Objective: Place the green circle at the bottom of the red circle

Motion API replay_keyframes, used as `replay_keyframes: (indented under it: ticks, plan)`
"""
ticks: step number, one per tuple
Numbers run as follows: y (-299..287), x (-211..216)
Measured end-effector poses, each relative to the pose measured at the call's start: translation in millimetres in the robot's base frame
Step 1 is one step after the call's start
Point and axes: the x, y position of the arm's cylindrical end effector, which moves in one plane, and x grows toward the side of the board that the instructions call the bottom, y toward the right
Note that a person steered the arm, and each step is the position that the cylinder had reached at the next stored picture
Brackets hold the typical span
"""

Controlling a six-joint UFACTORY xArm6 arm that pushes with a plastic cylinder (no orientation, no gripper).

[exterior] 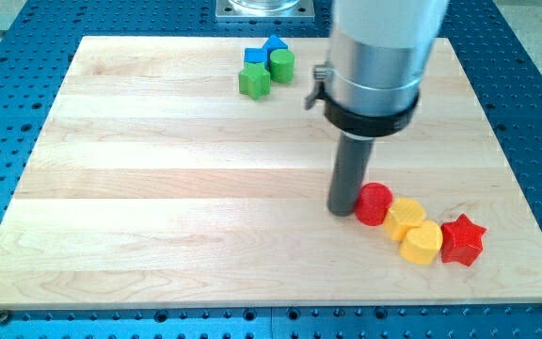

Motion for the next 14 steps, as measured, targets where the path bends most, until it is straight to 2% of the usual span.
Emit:
replay_keyframes:
  ticks: [1, 2, 3, 4, 5, 7, 8, 9, 10, 12, 13, 14]
  plan:
    - [20, 16]
    - [-38, 17]
    - [-157, 8]
    - [-217, -44]
    - [-239, -117]
    - [-219, -263]
    - [-155, -307]
    - [-101, -326]
    - [-67, -316]
    - [-85, -230]
    - [-82, -211]
    - [-82, -143]
